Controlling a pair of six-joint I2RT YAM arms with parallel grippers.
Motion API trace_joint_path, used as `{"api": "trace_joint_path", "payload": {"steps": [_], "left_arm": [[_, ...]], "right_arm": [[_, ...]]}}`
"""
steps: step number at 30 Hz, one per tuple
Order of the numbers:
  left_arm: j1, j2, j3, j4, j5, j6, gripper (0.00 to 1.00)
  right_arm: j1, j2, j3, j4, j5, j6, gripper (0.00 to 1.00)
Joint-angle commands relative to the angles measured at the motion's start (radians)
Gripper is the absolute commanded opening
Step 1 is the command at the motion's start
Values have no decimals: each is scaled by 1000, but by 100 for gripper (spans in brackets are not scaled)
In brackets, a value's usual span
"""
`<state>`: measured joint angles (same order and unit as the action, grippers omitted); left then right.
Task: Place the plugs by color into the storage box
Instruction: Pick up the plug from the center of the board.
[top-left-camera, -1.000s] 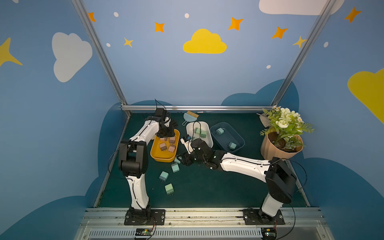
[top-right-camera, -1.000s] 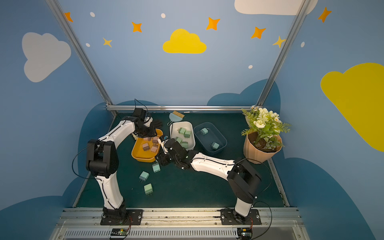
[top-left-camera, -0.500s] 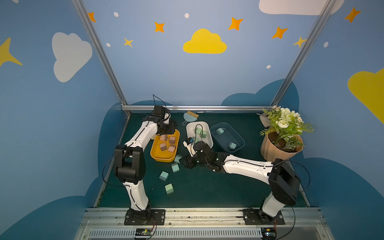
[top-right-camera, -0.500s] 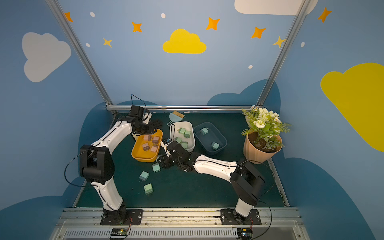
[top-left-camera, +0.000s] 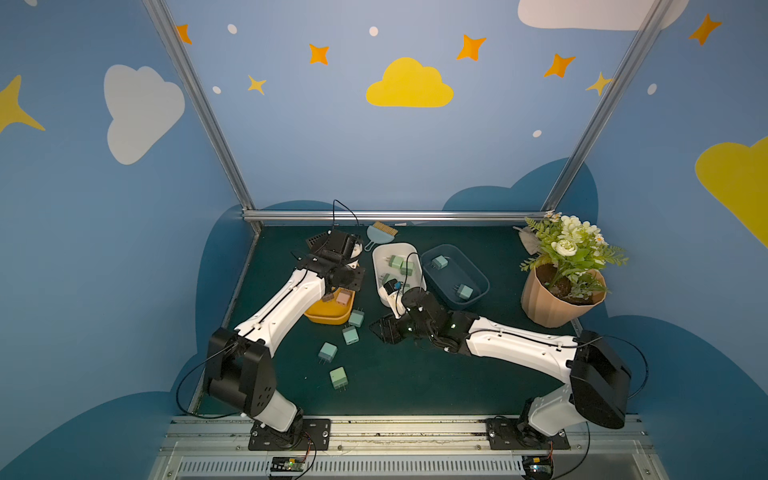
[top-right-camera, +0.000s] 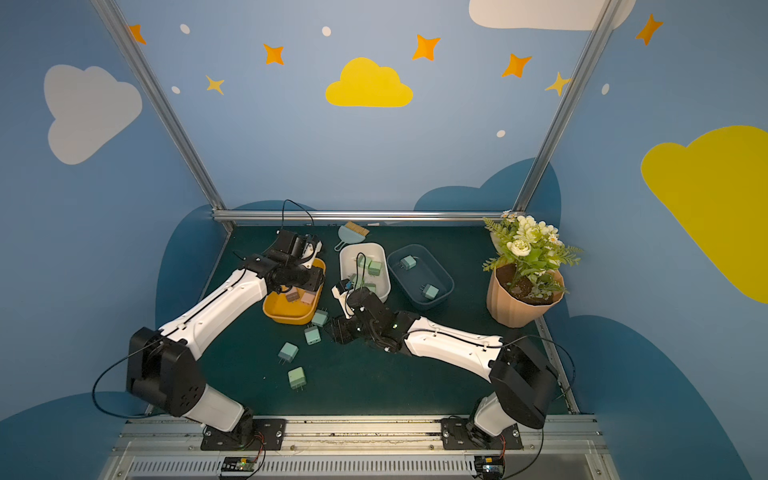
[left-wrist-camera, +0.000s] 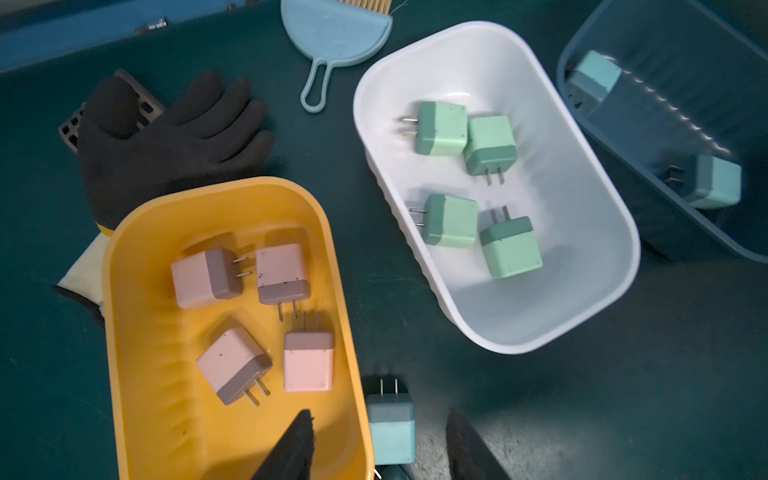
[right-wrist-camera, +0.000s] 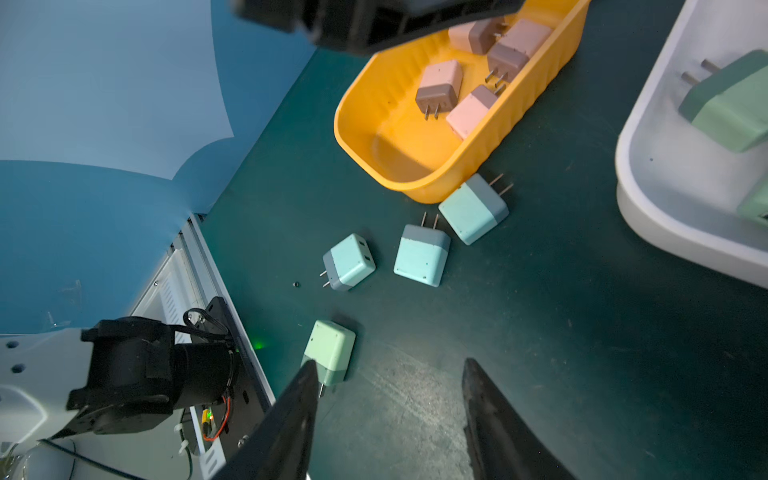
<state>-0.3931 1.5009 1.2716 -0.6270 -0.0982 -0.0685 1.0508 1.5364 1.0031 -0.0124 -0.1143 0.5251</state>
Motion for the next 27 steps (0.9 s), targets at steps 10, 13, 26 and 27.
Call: {"api": "trace_joint_path", "payload": {"steps": [10,13,26,27], "left_arm": [[-16,-359,-268,-97,-40,-123,53],[-17,-437,-310,-117,-40,-140,53],[-12,-602,-480,-93,-86,-162,57],[-9,-604,-488,-81,-86,-165,57]], "right_arm": [[54,105,22,-2,-42,-9,56],[66,141,56,-11,-51,-37,56],[165,290,249,-118,-35,-209,56],[175,302,260,-124,-22,-223,56]]}}
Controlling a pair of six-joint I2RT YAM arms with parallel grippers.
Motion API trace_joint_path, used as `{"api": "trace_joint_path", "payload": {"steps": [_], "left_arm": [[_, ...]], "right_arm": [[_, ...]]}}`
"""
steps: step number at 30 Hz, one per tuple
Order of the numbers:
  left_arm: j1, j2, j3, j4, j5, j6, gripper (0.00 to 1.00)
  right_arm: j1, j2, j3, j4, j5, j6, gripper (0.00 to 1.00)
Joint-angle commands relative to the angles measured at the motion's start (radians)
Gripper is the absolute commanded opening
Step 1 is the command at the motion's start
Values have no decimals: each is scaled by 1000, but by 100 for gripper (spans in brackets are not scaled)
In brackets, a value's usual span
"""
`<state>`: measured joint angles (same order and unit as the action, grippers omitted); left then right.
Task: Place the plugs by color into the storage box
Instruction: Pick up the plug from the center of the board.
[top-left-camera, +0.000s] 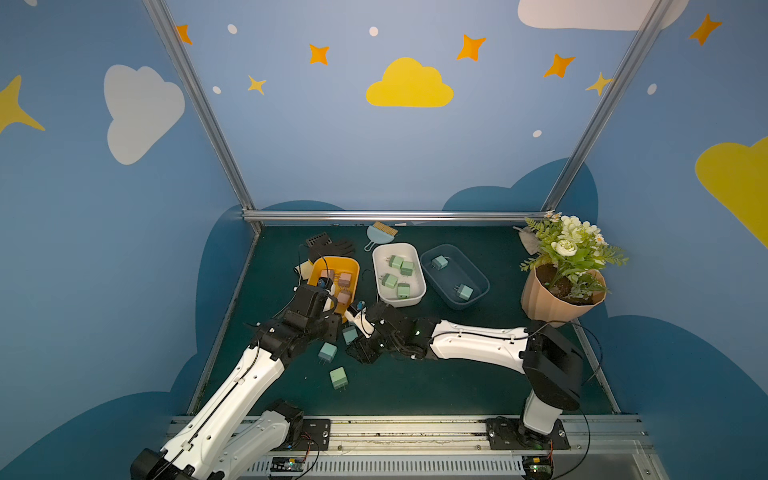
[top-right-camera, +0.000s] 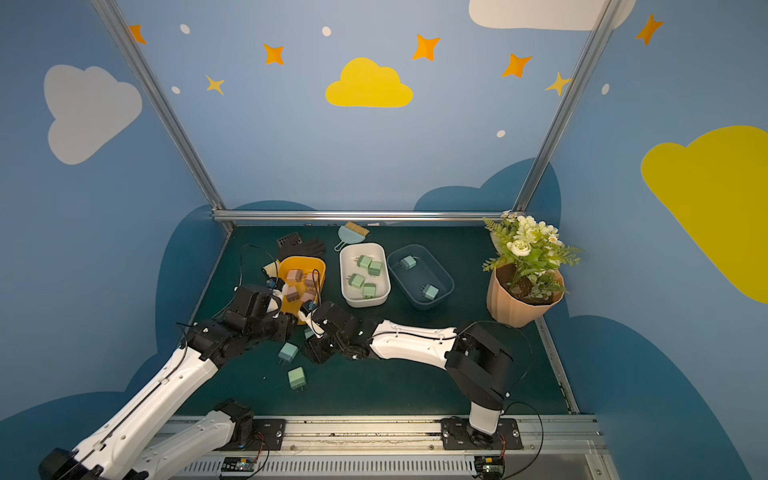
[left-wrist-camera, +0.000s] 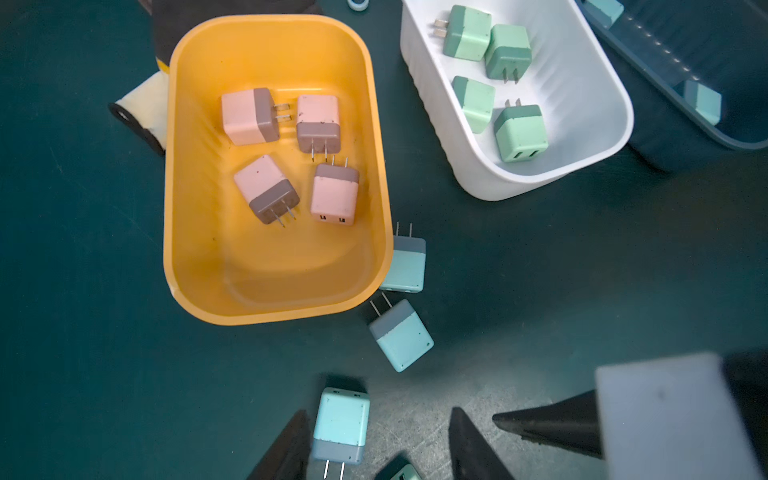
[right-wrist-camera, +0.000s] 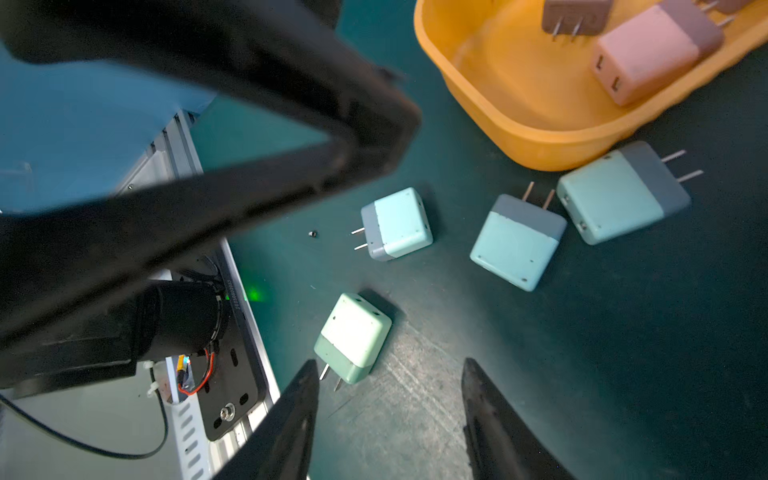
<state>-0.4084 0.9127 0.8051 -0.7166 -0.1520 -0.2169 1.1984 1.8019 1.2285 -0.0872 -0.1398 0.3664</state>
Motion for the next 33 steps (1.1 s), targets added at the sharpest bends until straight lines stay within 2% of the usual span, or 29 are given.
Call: {"api": "trace_joint_path", "payload": {"steps": [1,4,10,16,28,33], "left_arm": [[24,-16,-22,17,-6,-18,57],[90,-8,-23,19,40,-24,57],[215,40,-17,28,107,-39,58],[286,64,-14,39,179,-36,58],[318,62,-22,38,217,-24,57],[310,43,-12,2,323,-12,56]], "right_arm": [[41,48,44,-57,29,-83,56],[71,73,60,-59,71,-130,58],[91,124,102,-92,49,-164,58],[108,192,157,-139,39,-188,59],[123,302,281,-270,18,-230,59],[142,312,300,-293,18,-261,59]]}}
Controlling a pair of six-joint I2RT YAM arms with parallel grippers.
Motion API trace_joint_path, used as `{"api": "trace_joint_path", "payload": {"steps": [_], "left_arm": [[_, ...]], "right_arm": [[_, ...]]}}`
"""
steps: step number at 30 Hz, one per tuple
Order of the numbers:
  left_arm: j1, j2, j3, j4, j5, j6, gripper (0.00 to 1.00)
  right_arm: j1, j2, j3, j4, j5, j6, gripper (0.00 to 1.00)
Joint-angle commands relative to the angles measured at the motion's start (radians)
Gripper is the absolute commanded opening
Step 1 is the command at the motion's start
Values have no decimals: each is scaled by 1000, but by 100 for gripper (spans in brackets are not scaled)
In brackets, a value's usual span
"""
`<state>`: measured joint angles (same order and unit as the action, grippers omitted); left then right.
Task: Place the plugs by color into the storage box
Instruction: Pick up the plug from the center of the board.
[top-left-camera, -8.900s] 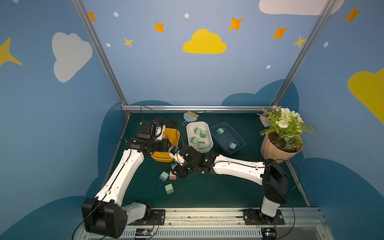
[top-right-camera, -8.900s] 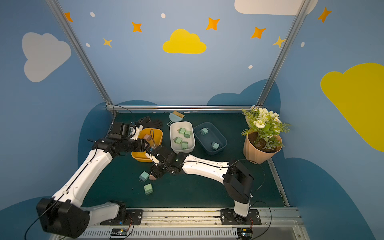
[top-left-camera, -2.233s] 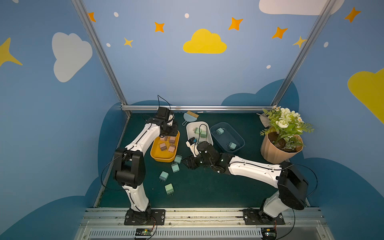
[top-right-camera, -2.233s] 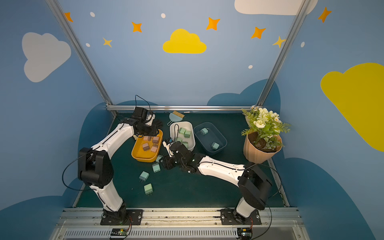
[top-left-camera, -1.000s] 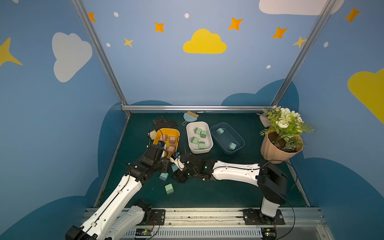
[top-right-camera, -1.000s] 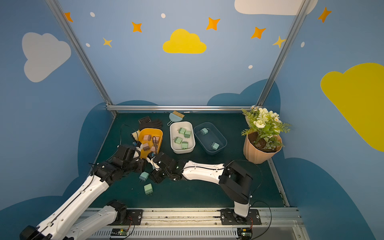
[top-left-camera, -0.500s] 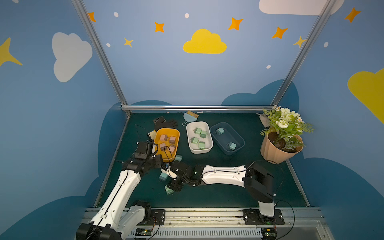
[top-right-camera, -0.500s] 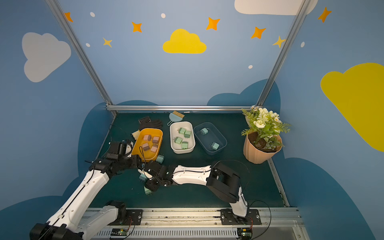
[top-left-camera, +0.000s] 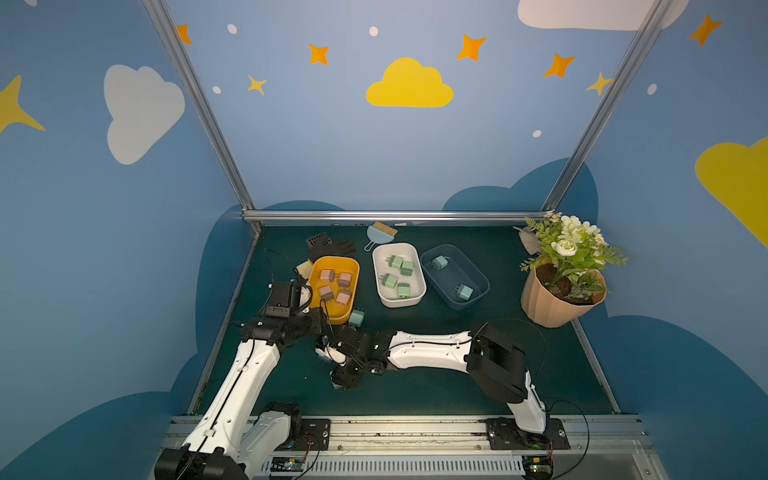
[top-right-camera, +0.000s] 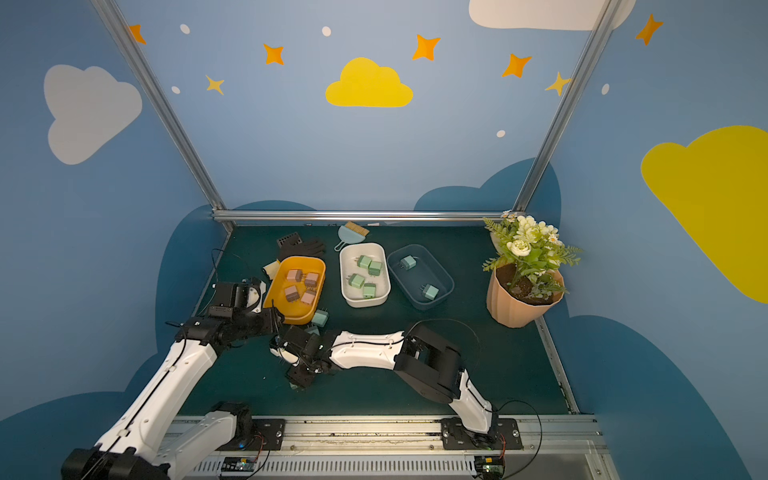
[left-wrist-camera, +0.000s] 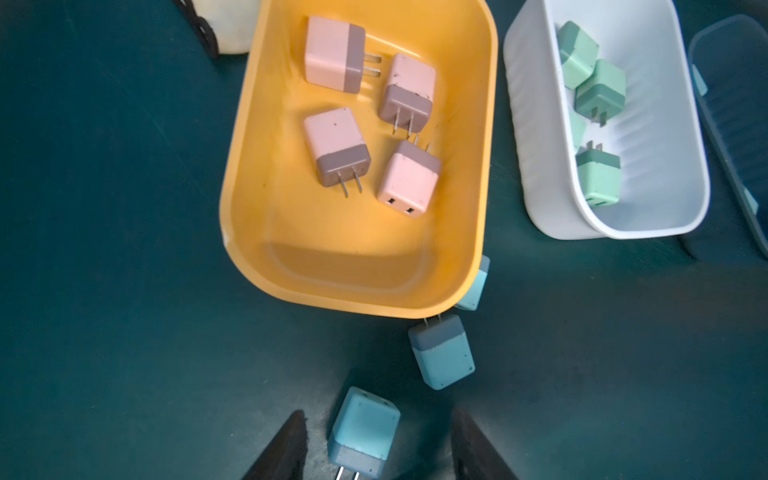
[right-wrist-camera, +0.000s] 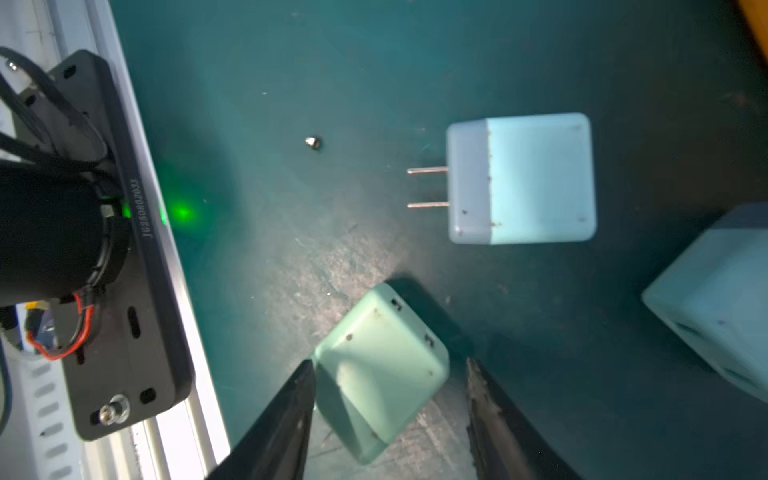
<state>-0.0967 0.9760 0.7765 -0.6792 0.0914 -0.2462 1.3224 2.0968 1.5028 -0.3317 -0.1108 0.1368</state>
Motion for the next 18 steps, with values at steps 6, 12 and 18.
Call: {"api": "trace_joint_path", "payload": {"steps": [6,12,18], "left_arm": [[-3,-129,24,-95,30,-24,56],[-3,-193,24,-115,-62,-45,55],[0,-206,32,-131,-97,-55,55]], "right_arm": [[22,42,42,-66,-6,-44,59],[17,66,75,-131,49,-45,57],[11,69,62,-137,41,-49,57]]}}
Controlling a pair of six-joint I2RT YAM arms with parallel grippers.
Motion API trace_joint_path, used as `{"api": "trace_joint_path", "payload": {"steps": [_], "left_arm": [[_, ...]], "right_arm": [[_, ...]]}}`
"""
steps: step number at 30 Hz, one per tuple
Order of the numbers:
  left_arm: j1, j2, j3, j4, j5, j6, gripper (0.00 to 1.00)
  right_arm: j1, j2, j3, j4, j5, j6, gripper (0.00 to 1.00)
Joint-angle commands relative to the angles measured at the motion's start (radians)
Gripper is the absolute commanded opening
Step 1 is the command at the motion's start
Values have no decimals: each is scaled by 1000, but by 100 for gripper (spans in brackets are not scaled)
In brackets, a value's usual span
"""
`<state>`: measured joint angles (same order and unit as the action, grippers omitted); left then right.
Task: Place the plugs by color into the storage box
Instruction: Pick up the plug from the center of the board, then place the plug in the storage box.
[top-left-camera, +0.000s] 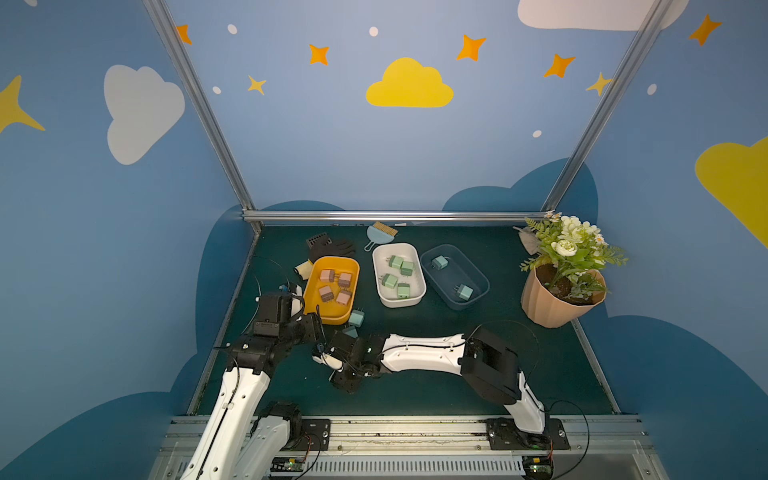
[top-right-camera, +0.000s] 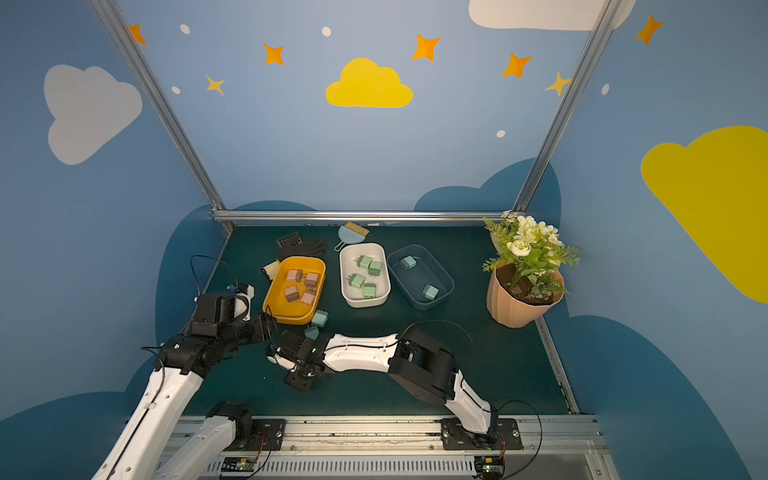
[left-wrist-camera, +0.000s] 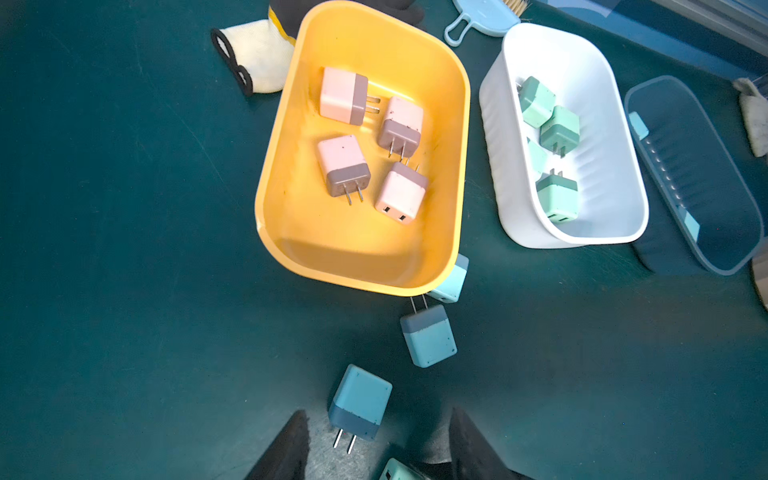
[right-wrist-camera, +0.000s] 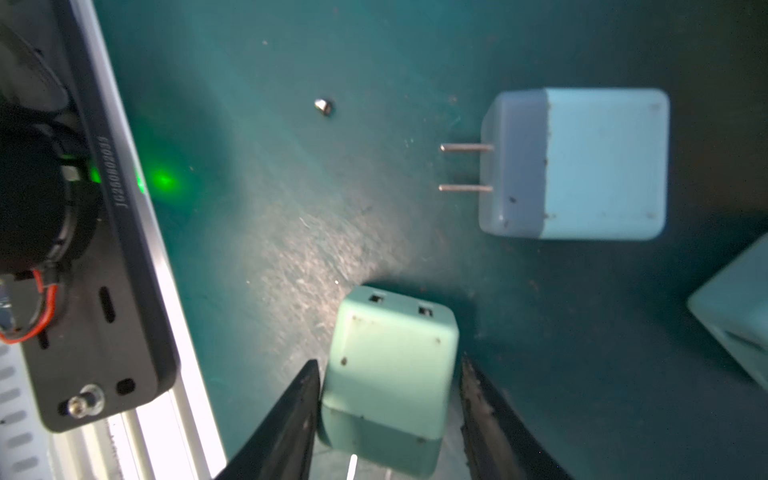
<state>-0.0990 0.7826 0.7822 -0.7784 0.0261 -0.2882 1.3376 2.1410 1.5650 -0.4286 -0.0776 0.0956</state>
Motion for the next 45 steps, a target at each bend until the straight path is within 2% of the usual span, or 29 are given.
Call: {"api": "trace_joint_path", "payload": {"steps": [1,5,13,16,21,26,34,41,45], "left_arm": [[-2,-19,30,-37,-37,-19,55],[-1,-72,27,-39,-33,-56,55],[-1,-144,8,-26,41,-99,55],[-1,-147,-12,-3,109,-100,55],[-2,-140,-46,83,295,-72,53],[-26,-147,-91,168,401,-62,51],[-177,-156,-144,284,354,-39,51],[-307,-24,-139,400,308,28,52],[-322,82,-111,469,312,64,52]], "right_arm": [[-5,29,4,-46,7,-6,58],[-5,33,8,-51,9,-4,56],[-35,-58,-83,-25,85,10,38],[-66,-125,-160,4,100,24,36],[-126,-227,-273,37,111,49,34],[-188,-286,-334,37,137,57,32],[-266,-378,-376,27,131,63,32],[-363,-450,-349,4,86,66,32],[-445,-435,-276,-22,77,19,33]]}}
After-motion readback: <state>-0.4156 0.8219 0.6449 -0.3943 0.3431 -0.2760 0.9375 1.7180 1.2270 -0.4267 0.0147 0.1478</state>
